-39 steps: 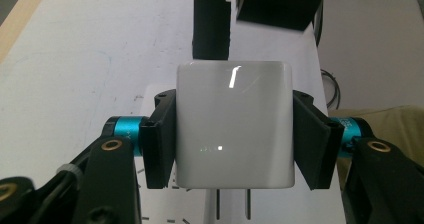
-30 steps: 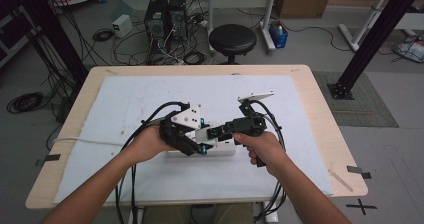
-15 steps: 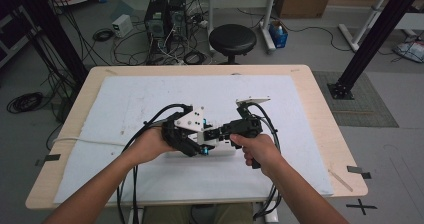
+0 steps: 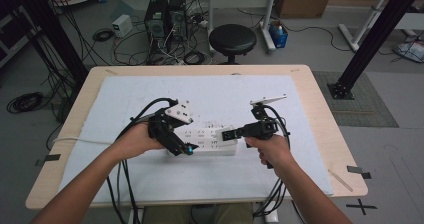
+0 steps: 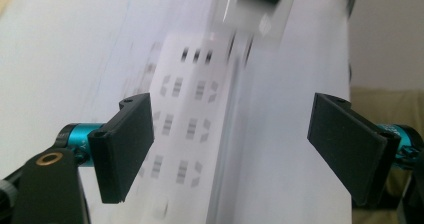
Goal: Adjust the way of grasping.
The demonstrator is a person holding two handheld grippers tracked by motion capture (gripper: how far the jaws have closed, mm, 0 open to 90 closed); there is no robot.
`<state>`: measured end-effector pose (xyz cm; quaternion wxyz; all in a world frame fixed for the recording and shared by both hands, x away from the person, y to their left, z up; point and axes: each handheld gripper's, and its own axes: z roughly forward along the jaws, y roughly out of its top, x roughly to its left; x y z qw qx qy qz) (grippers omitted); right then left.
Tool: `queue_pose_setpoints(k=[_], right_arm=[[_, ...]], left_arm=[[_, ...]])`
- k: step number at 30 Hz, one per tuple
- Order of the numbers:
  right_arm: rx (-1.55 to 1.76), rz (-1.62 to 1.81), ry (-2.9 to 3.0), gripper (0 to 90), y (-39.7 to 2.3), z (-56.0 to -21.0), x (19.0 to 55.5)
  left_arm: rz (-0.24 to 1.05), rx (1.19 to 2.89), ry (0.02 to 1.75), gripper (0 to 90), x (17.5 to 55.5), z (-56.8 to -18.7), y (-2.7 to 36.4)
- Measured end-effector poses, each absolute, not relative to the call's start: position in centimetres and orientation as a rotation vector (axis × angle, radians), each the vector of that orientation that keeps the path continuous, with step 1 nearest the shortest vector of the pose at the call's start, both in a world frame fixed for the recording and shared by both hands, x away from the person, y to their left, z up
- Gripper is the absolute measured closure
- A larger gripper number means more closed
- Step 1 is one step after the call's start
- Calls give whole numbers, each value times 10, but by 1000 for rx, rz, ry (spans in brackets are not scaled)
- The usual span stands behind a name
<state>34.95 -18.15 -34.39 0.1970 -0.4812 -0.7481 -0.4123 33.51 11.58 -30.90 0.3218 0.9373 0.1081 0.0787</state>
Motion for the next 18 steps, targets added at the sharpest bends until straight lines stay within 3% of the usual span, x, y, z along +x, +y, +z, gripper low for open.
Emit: queue_pose_setpoints(k=[5, 10, 18], right_arm=[[-1390, -1134, -2327, 622, -203, -334, 349], [-1383, -1083, -2520, 621, -217, -324, 350], [-1343, -873, -2799, 621, -227, -310, 346]], left_arm=[[220, 2524, 423, 186, 341, -311, 145], [138, 2563, 582, 186, 349, -314, 174], [148, 2626, 642, 187, 351, -313, 208]])
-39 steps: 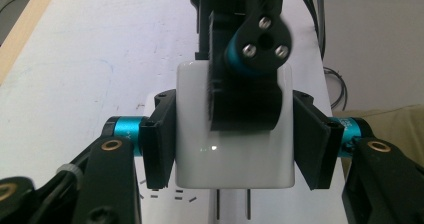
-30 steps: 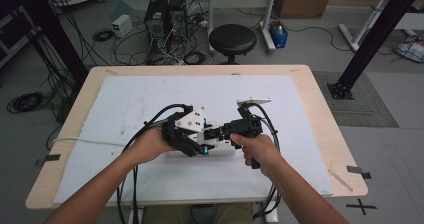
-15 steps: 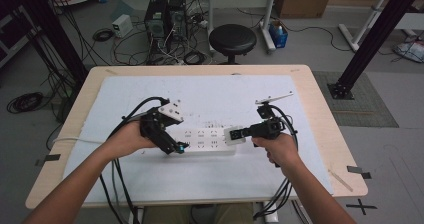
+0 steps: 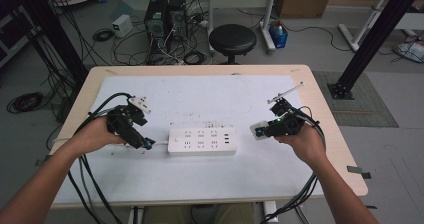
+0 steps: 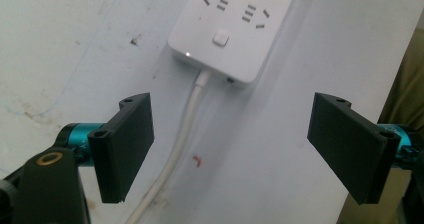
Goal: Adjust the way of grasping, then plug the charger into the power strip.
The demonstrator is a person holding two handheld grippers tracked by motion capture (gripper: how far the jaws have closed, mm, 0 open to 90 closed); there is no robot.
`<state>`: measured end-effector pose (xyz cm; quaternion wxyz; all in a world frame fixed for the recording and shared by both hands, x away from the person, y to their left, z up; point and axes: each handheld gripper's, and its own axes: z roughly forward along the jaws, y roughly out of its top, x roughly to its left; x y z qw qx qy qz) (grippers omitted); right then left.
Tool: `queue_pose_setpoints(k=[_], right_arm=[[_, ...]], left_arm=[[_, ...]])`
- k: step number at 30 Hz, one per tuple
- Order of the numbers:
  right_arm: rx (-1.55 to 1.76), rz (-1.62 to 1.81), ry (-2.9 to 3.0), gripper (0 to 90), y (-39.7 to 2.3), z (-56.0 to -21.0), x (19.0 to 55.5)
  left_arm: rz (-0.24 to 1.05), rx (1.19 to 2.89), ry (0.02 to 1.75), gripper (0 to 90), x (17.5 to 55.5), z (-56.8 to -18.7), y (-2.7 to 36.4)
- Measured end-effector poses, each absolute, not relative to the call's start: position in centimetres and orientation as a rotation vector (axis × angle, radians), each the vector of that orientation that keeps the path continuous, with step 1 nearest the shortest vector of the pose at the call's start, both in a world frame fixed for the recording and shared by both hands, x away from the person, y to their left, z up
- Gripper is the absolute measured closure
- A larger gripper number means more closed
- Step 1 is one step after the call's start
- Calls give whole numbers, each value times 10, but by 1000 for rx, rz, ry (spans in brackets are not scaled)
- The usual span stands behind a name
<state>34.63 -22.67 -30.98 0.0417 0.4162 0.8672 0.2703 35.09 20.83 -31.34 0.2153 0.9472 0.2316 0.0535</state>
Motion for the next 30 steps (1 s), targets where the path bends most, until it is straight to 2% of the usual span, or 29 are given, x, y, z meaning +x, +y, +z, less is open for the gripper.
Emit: queue_pose_setpoints(k=[3, 7, 13, 30], right_arm=[[1237, 782, 2660, 621, -230, -306, 346], [1172, 730, 2667, 621, -237, -297, 345], [1127, 684, 2653, 621, -244, -291, 345], [1044, 679, 2673, 621, -233, -283, 346]], left_arm=[[162, 2622, 649, 187, 350, -313, 215], [244, 2652, 617, 186, 344, -311, 227], [256, 2646, 757, 186, 346, -310, 238], [260, 2635, 735, 186, 345, -309, 246]])
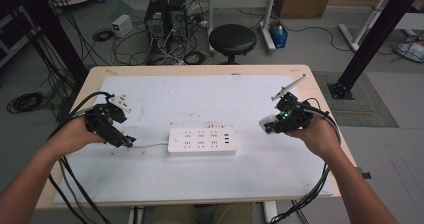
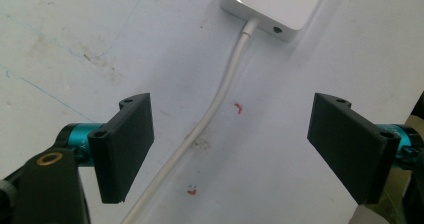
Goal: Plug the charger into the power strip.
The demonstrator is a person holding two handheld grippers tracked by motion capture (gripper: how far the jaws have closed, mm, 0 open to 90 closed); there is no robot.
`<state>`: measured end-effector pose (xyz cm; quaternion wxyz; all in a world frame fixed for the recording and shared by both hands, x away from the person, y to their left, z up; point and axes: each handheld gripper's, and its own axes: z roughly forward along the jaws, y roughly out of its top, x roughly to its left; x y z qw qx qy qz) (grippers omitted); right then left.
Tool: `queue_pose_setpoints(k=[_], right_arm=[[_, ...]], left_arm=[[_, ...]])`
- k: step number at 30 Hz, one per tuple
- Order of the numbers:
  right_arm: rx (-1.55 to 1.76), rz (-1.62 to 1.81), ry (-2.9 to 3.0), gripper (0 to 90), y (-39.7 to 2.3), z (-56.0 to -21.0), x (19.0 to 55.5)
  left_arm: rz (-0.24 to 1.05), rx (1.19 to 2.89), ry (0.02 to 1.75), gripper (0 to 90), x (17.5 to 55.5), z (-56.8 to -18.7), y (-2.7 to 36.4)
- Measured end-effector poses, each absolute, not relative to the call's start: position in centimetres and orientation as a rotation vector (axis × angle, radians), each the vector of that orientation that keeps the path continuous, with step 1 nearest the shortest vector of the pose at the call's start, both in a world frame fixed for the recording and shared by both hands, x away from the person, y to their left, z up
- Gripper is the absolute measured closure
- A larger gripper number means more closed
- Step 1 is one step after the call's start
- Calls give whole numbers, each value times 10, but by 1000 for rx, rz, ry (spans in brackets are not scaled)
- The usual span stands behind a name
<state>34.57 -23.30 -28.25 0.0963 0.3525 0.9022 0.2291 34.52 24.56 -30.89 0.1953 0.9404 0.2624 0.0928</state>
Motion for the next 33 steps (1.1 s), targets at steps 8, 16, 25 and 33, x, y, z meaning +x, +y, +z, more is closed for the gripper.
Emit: queue_pose_setpoints(k=[8, 16, 25, 33], right_arm=[[924, 690, 2706, 621, -204, -273, 352], [801, 636, 2752, 621, -170, -263, 367], [586, 557, 2889, 621, -127, -275, 382], [443, 382, 2976, 621, -86, -303, 394]], left_arm=[[289, 2668, 722, 186, 347, -315, 246], [289, 2656, 731, 186, 347, -322, 249], [287, 2675, 686, 186, 344, -334, 252], [288, 2669, 679, 186, 342, -339, 251]])
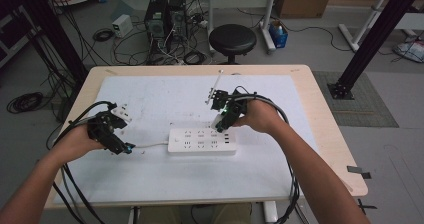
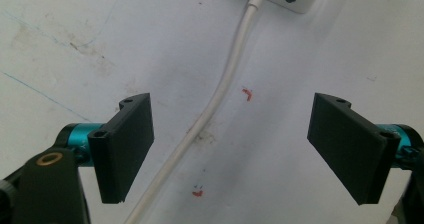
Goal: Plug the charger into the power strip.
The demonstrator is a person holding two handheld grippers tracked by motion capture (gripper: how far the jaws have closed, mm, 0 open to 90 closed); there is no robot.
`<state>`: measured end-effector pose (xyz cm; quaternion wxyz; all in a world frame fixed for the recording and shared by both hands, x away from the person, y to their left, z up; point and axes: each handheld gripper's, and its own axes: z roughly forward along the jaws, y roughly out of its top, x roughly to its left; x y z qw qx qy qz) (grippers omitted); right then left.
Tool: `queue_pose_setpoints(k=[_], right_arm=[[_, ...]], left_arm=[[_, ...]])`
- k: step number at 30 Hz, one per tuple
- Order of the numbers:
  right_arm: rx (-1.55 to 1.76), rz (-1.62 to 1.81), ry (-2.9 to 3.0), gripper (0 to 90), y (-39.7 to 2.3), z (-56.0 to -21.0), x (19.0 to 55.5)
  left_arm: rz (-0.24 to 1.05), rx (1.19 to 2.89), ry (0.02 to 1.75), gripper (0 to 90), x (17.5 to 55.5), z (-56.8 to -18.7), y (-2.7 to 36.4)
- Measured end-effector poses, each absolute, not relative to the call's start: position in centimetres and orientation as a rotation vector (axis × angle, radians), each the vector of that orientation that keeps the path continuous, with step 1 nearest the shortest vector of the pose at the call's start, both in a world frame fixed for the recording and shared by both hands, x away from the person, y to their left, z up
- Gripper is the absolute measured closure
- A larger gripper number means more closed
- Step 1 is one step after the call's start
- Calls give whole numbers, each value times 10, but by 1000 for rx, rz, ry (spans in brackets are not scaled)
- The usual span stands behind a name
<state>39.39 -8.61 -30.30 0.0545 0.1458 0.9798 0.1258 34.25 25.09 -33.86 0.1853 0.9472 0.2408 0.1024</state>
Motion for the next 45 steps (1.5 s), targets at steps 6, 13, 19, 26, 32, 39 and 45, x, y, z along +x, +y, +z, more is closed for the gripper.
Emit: queue_pose_setpoints(k=[6, 13, 19, 26, 32, 39, 45], right_arm=[[397, 336, 2992, 621, -74, -316, 402], [317, 219, 2990, 621, -65, -326, 404], [219, 130, 2998, 621, -55, -341, 407], [133, 90, 3001, 622, -49, -349, 407], [38, 40, 3002, 623, -43, -350, 408], [51, 33, 3011, 624, -40, -351, 410], [21, -24, 3015, 625, -37, -360, 412]], left_arm=[[277, 2670, 685, 186, 342, -342, 253], [274, 2668, 680, 186, 342, -344, 253], [275, 2667, 684, 186, 341, -344, 255], [267, 2668, 688, 186, 342, -346, 256], [263, 2665, 695, 186, 342, -349, 255], [249, 2657, 706, 186, 341, -352, 254], [247, 2667, 698, 186, 341, -353, 254]])
